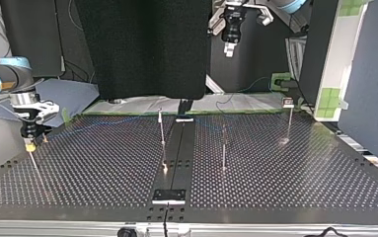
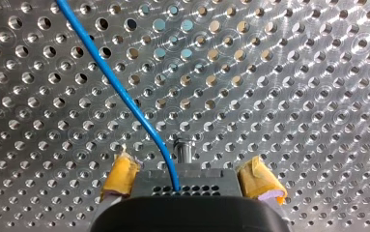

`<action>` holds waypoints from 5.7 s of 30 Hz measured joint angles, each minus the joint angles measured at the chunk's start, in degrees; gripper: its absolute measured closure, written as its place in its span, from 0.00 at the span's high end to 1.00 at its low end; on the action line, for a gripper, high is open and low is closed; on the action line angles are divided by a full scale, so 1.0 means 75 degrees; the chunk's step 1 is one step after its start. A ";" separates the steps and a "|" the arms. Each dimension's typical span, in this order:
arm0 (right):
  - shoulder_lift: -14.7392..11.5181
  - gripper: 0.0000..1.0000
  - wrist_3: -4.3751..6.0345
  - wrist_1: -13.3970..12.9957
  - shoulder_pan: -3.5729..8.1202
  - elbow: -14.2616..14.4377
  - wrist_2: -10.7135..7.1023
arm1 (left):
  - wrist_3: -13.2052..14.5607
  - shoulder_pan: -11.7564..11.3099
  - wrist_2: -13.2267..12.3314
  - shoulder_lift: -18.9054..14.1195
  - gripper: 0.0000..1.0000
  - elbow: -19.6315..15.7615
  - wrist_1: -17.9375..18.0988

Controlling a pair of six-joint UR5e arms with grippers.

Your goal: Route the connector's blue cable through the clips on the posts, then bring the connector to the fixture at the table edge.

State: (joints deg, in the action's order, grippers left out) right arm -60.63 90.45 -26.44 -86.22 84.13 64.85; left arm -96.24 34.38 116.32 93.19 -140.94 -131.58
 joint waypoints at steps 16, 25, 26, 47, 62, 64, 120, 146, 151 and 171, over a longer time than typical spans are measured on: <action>-0.0004 1.00 0.0002 0.0046 -0.0004 0.0006 0.0209 | 0.0005 0.0004 -0.0007 -0.0001 1.00 0.0001 -0.0012; -0.0003 1.00 0.0000 0.0038 -0.0004 0.0006 0.0300 | 0.0045 0.0005 -0.0012 0.0000 1.00 -0.0001 -0.0018; -0.0003 1.00 -0.0003 0.0039 -0.0003 0.0005 0.0304 | 0.0045 0.0005 -0.0011 0.0000 1.00 -0.0001 -0.0019; -0.0005 1.00 0.0005 0.0045 -0.0021 0.0005 0.0751 | 0.0047 0.0000 0.0000 0.0001 1.00 0.0001 -0.0001; -0.0001 1.00 0.0044 0.0020 -0.0043 0.0005 0.1075 | 0.0047 0.0000 0.0000 0.0000 1.00 -0.0002 -0.0010; -0.0001 1.00 0.0064 0.0013 -0.0046 0.0005 0.1135 | 0.0047 0.0000 0.0000 0.0000 1.00 -0.0002 -0.0011; -0.0224 1.00 0.0717 0.0072 -0.0207 0.0659 0.4062 | 0.0047 0.0035 -0.0035 0.0000 1.00 -0.0002 0.0000; -0.1415 1.00 0.0003 -0.0504 -0.1648 0.2001 0.5701 | -0.0280 0.0082 0.0000 -0.0001 1.00 -0.0013 -0.0110; -0.1422 1.00 -0.0139 -0.0439 -0.1952 0.2006 0.6002 | -0.0421 0.0082 0.0000 -0.0001 1.00 -0.0014 -0.0116; -0.1409 1.00 -0.0429 0.0190 -0.3185 0.2340 0.5633 | -0.0602 0.0004 0.0410 -0.0003 1.00 0.0006 -0.0232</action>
State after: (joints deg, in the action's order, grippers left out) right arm -71.19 87.23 -25.02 -110.11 101.67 107.09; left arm -100.75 34.41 119.40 93.17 -140.89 -133.32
